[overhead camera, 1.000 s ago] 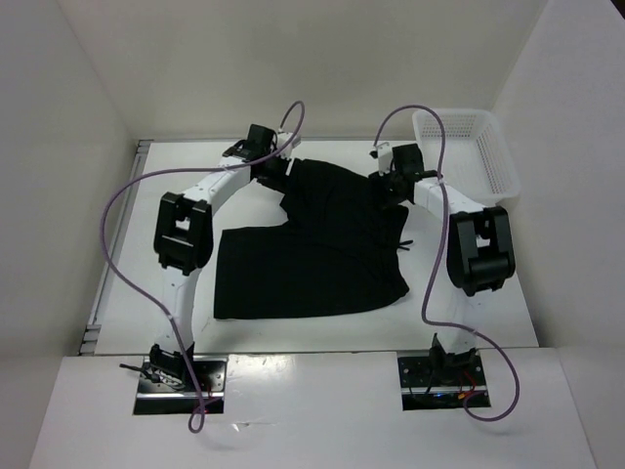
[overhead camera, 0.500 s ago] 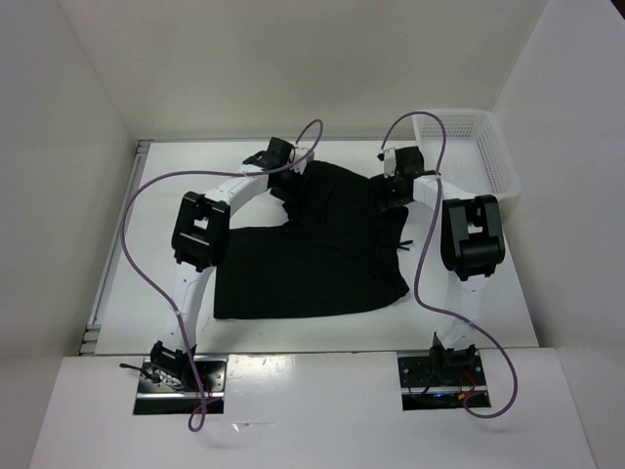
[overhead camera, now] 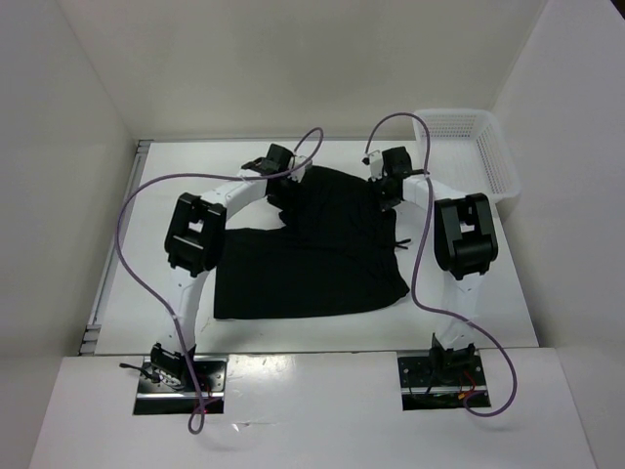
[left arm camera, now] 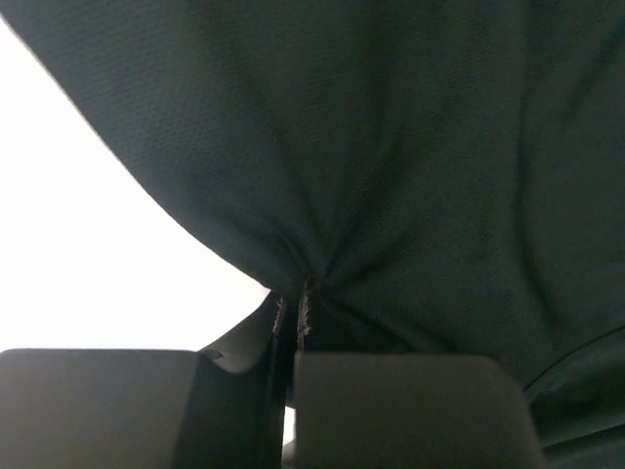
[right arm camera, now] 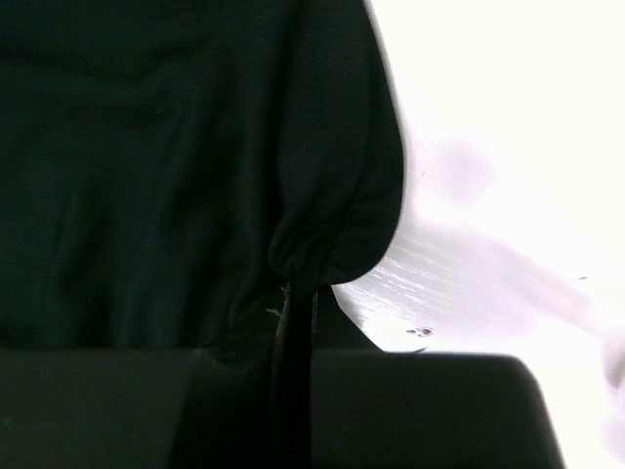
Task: Fold and stack the shorts
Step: Fold the shorts
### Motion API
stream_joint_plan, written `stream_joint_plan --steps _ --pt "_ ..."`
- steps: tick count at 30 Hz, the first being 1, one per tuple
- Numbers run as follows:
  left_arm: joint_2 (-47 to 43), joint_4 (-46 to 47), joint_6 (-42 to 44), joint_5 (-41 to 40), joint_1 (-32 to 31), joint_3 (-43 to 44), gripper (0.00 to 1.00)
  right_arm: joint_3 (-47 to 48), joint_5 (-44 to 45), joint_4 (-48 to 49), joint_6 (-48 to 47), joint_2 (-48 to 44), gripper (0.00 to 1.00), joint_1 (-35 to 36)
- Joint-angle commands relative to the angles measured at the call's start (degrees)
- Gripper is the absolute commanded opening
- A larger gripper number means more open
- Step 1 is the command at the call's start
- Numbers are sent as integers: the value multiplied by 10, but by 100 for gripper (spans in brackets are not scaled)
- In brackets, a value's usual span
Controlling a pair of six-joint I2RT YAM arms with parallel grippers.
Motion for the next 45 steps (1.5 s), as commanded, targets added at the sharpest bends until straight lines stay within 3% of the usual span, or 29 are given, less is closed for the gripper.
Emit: stream_joint_plan --steps 1,4,6,7,10,16,21,29,33,35,38,40,44,45 --pt "-76 -38 2 -62 36 -53 0 52 18 -16 -40 -28 0 14" --pt "-152 -94 2 -51 30 -137 0 58 -30 -53 -103 -48 0 22" --pt "-201 -155 2 -33 10 -187 10 41 -35 -86 -144 -61 0 34" --pt "-215 -164 2 -10 -5 -208 45 30 -18 -87 -161 -61 0 49" --pt "-250 -99 2 5 1 -238 72 13 -12 -80 -178 -68 0 61" --pt "-168 -10 2 21 103 -41 77 19 -28 -85 -178 -68 0 71" --pt "-81 -31 2 7 115 48 79 19 -28 -85 -183 -62 0 71" --pt "-20 -84 2 157 104 62 79 19 -11 -80 -188 -62 0 77" --pt "-14 -84 2 169 104 57 79 19 -11 -80 -188 -57 0 77" --pt "-6 -89 2 161 104 57 69 19 -11 -80 -188 -57 0 77" --pt "7 -89 2 149 93 49 36 24 -11 -80 -188 -52 0 77" --pt "18 -106 2 149 87 49 30 29 2 -74 -188 -52 0 77" --pt "18 -111 2 138 82 38 1 48 10 -68 -183 -47 0 77" --pt "18 -104 2 126 82 38 0 48 10 -63 -178 -47 0 77"
